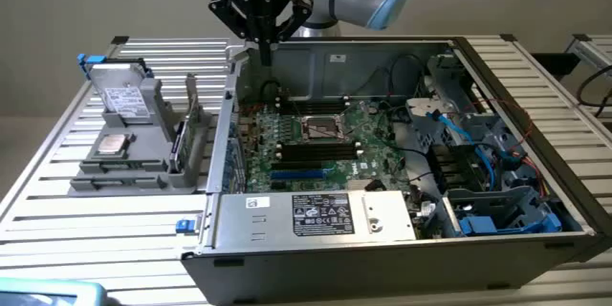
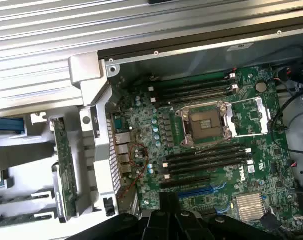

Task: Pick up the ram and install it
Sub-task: 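Reach for the ram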

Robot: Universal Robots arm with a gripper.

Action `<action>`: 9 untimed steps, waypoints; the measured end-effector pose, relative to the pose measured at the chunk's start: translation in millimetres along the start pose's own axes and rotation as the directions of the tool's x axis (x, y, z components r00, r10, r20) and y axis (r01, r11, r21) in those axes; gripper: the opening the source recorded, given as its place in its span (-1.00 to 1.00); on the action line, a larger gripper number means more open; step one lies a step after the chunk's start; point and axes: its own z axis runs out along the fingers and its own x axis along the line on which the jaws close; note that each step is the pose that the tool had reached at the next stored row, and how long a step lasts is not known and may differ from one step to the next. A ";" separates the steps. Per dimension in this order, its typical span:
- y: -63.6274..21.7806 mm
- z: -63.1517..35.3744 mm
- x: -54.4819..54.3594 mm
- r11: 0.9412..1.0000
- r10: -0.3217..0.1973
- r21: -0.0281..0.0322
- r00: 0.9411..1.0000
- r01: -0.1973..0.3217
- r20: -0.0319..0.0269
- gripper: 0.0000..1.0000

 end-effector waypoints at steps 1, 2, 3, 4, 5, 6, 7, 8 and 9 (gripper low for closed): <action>0.0 0.0 0.0 1.000 0.000 0.000 1.000 0.000 0.000 -0.79; 0.0 0.0 0.0 1.000 0.001 0.000 1.000 -0.001 0.000 -0.79; 0.0 0.0 0.0 1.000 0.001 0.000 1.000 -0.001 0.000 -0.79; 0.0 0.0 0.0 1.000 0.001 0.000 1.000 -0.001 0.000 -0.79; 0.0 0.0 0.0 1.000 0.001 0.000 1.000 -0.001 0.000 -0.79; 0.0 0.0 0.0 1.000 0.002 0.000 1.000 -0.002 0.000 -0.79; 0.0 0.0 0.0 1.000 0.002 0.000 1.000 -0.002 0.000 -0.79; 0.0 0.0 0.0 1.000 0.002 0.000 1.000 -0.002 0.000 -0.79; 0.0 0.0 0.0 1.000 0.002 0.000 1.000 -0.002 0.000 -0.79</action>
